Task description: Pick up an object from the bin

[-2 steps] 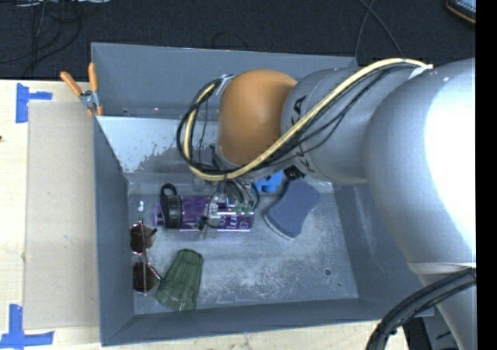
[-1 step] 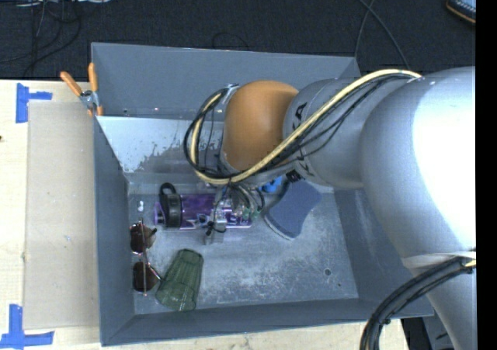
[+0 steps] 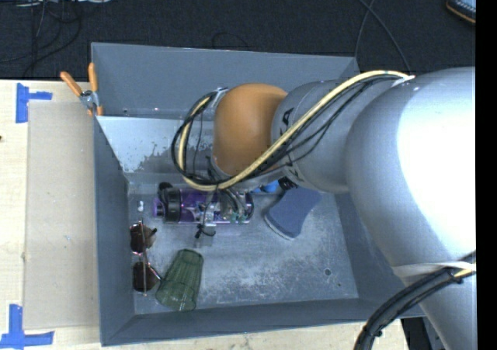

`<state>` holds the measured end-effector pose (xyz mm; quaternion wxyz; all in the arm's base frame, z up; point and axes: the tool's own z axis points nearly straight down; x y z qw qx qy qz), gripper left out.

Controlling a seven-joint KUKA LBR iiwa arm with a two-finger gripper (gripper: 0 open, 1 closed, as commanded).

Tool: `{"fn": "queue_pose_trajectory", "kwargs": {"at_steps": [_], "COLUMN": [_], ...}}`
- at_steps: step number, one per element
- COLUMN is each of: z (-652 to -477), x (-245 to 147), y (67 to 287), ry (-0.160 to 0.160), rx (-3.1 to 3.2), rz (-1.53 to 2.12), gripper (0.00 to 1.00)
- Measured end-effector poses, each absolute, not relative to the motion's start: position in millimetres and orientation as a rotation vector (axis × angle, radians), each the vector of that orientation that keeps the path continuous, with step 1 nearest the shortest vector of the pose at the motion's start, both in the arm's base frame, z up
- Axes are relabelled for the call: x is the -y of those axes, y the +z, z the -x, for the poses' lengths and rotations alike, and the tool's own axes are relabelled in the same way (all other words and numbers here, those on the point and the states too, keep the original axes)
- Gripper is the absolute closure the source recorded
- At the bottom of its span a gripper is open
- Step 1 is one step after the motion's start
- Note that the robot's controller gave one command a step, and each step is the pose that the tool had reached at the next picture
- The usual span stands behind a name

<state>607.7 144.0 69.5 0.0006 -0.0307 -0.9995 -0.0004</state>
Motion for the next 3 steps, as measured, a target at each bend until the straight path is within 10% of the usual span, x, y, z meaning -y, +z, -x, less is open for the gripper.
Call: {"fn": "queue_pose_trajectory", "kwargs": {"at_steps": [1,2,3], "z": [-612.6,-608.2,-608.2], "x": [-133,-147,-147], "y": [70,69,69], "ry": [-0.005,-0.004,-0.005], "rx": [3.144,3.139,3.139], "rz": [0.016,0.105,0.106], "gripper": [0.0,1.0,1.0]}}
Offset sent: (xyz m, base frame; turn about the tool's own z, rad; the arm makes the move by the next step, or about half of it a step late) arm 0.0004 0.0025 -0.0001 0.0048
